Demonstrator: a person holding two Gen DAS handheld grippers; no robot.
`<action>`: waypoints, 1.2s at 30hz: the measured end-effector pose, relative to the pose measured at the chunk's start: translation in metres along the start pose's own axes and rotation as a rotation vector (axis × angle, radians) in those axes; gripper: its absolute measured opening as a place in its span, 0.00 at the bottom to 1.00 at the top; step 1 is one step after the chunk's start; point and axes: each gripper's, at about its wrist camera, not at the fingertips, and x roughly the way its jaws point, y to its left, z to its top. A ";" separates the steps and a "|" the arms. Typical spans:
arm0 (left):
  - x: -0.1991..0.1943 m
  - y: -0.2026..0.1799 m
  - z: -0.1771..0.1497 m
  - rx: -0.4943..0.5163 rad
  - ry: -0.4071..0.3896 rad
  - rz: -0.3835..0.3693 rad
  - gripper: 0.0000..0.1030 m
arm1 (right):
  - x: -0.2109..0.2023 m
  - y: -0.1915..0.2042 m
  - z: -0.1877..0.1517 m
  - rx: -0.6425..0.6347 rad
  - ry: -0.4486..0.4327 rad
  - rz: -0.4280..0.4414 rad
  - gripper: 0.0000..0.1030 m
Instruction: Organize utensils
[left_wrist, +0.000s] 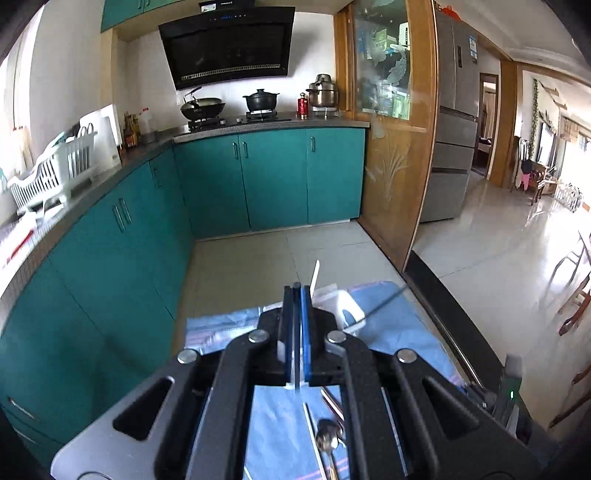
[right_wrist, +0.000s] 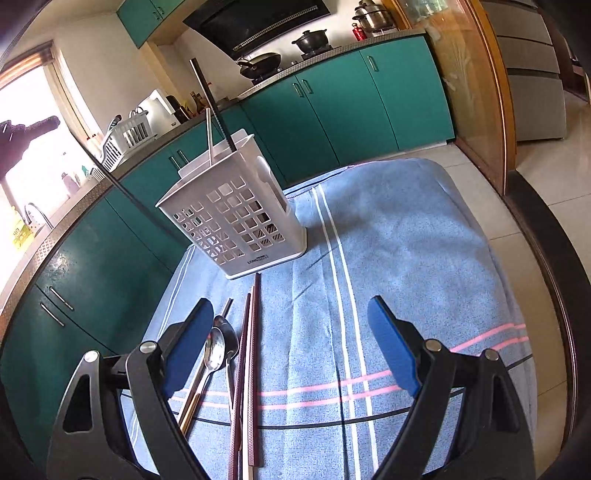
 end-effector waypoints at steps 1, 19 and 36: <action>0.003 -0.003 0.008 0.008 0.001 0.001 0.03 | 0.001 0.000 0.000 0.001 0.002 -0.002 0.81; 0.026 0.008 0.064 -0.028 -0.020 0.055 0.00 | 0.001 -0.004 0.001 0.010 0.016 0.000 0.81; 0.049 0.030 -0.184 -0.168 0.091 0.031 0.78 | 0.014 -0.013 -0.007 0.037 0.032 -0.048 0.81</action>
